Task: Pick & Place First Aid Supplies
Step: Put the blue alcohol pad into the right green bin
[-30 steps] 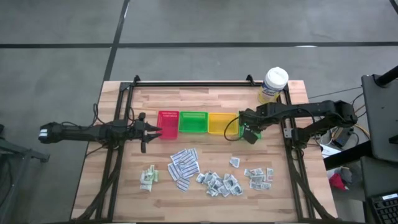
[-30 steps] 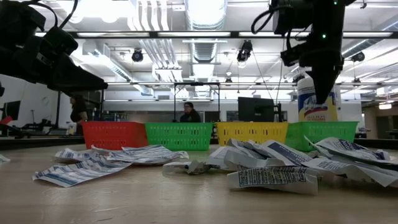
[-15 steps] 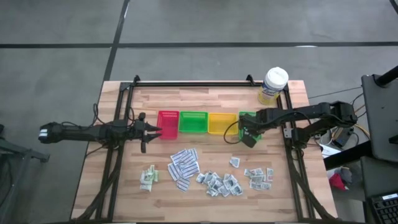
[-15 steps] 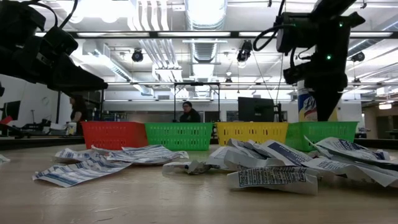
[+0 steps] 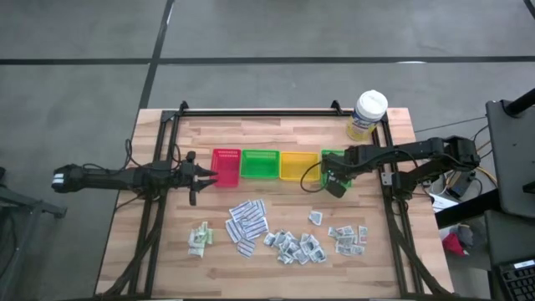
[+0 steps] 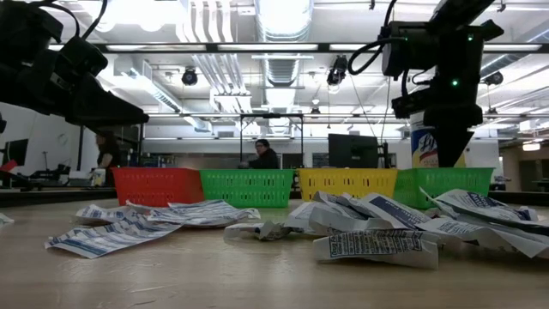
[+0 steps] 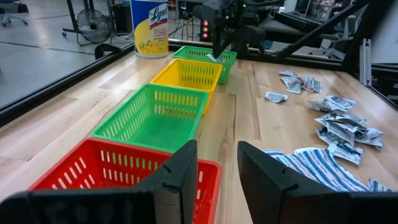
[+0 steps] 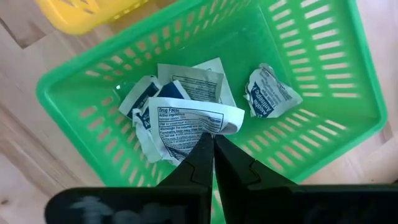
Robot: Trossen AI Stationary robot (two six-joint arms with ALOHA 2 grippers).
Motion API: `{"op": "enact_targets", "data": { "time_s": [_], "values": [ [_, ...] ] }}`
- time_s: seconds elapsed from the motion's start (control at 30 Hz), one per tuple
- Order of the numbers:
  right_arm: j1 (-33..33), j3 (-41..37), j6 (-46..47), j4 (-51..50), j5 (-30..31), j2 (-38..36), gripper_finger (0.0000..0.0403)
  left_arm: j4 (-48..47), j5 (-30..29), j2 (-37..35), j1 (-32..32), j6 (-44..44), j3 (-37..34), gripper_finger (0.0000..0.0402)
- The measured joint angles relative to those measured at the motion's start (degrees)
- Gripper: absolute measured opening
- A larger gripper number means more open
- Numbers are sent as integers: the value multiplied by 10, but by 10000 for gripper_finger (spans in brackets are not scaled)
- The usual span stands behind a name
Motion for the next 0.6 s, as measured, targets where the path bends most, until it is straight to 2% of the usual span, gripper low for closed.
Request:
{"op": "enact_targets", "data": {
  "time_s": [0.2, 0.6],
  "values": [
    [0, 0, -10, 7, 1, 0, 16, 0, 0, 0, 0, 0, 0, 113],
    [0, 22, -54, -2, 11, 0, 93, 0, 0, 0, 0, 0, 0, 113]
  ]
}}
